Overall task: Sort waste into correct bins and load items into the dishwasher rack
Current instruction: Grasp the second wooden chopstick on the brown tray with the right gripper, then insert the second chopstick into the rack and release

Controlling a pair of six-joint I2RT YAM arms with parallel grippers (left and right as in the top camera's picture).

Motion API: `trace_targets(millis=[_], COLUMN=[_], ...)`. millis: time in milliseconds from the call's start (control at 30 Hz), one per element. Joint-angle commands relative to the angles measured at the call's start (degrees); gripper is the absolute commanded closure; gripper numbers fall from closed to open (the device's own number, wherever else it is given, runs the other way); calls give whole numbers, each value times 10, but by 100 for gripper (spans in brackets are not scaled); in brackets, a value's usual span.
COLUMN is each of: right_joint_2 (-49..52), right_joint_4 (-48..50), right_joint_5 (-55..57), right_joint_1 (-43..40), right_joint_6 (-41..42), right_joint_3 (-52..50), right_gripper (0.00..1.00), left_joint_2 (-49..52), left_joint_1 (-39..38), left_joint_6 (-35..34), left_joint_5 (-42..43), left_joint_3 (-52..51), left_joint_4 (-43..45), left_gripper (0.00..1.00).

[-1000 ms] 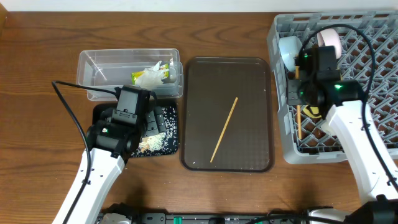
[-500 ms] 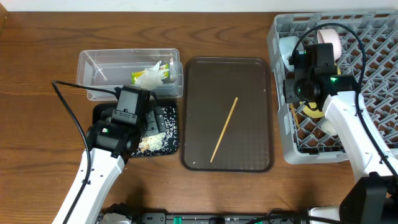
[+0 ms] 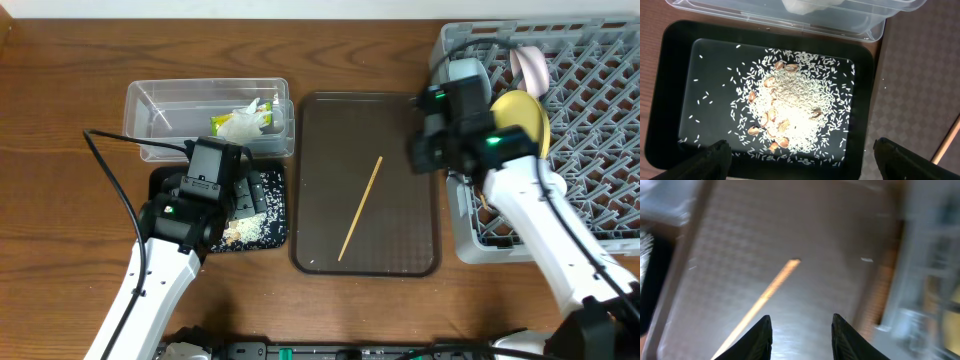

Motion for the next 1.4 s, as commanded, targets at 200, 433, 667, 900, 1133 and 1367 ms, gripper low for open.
trace_targets(millis=[200, 433, 667, 900, 1133, 1367], right_joint_2=[133, 215, 220, 200, 88, 16], right_joint_4=[5, 6, 10, -8, -70, -181], right_joint_5=[25, 26, 33, 45, 73, 60], right_joint_1=[107, 136, 143, 135, 76, -62], right_joint_6=[120, 219, 248, 257, 151, 6], right_joint_3=[-1, -1, 0, 4, 46, 126], right_gripper=[63, 64, 93, 99, 99, 99], left_joint_2=[-1, -1, -1, -1, -1, -1], left_joint_1=[3, 3, 3, 3, 3, 3], left_joint_6=[-5, -5, -5, -5, -5, -5], left_joint_5=[-5, -5, -5, -5, -5, -5], left_joint_3=[2, 2, 2, 2, 2, 2], left_joint_4=[-1, -1, -1, -2, -2, -2], left_gripper=[7, 7, 7, 7, 7, 7])
